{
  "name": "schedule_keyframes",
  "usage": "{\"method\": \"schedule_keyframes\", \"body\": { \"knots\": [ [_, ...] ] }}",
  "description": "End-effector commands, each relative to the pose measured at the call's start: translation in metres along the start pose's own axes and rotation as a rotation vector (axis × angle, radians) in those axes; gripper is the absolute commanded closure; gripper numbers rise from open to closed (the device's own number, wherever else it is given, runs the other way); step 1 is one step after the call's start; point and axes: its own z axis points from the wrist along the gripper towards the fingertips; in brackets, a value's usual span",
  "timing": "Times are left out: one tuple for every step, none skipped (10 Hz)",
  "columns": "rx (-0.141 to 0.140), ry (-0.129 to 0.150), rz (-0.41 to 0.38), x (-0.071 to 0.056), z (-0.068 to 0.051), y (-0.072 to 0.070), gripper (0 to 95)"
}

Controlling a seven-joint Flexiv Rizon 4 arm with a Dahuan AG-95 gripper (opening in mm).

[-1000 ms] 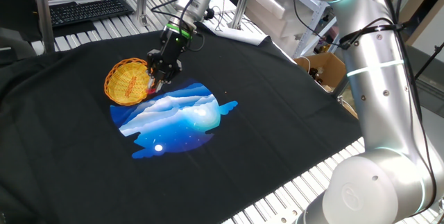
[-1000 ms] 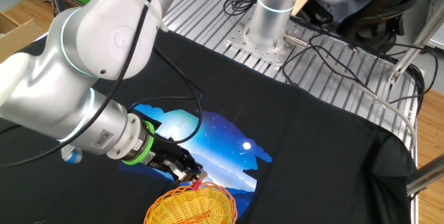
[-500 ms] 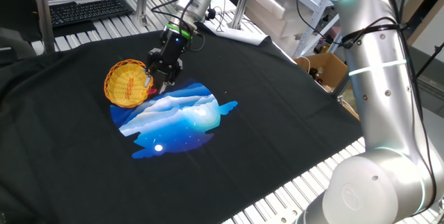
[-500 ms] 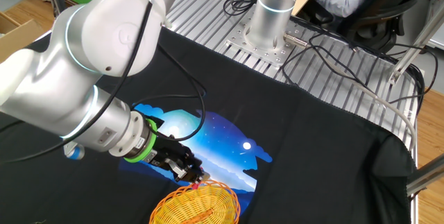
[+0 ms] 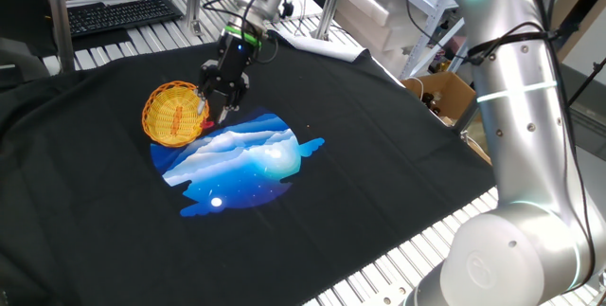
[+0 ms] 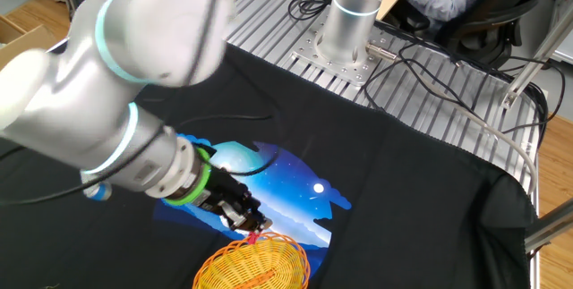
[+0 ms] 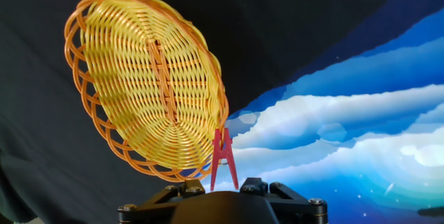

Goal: Use a clamp

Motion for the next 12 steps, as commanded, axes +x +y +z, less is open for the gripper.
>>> {"method": "schedule_keyframes", "body": {
  "knots": [
    [0.092, -0.091, -0.022, 0.01, -0.014, -0.003, 57.0],
    [0.122, -0.114, -0.034, 0.012, -0.02, -0.005, 57.0],
    [0.134, -0.139, -0.058, 0.014, -0.03, -0.011, 57.0],
    [0.148, -0.166, -0.089, 0.014, -0.038, -0.018, 76.0],
    [0.167, -0.205, -0.129, 0.012, -0.046, -0.027, 76.0],
    [0.192, -0.256, -0.181, 0.005, -0.054, -0.038, 76.0],
    [0.205, -0.275, -0.2, 0.001, -0.057, -0.042, 76.0],
    [0.227, -0.307, -0.255, -0.009, -0.067, -0.055, 95.0],
    [0.225, -0.32, -0.281, -0.014, -0.071, -0.063, 95.0],
    [0.224, -0.344, -0.306, -0.018, -0.073, -0.07, 95.0],
    [0.227, -0.371, -0.327, -0.022, -0.074, -0.076, 95.0],
    [0.248, -0.432, -0.375, -0.029, -0.074, -0.085, 95.0]
  ]
}}
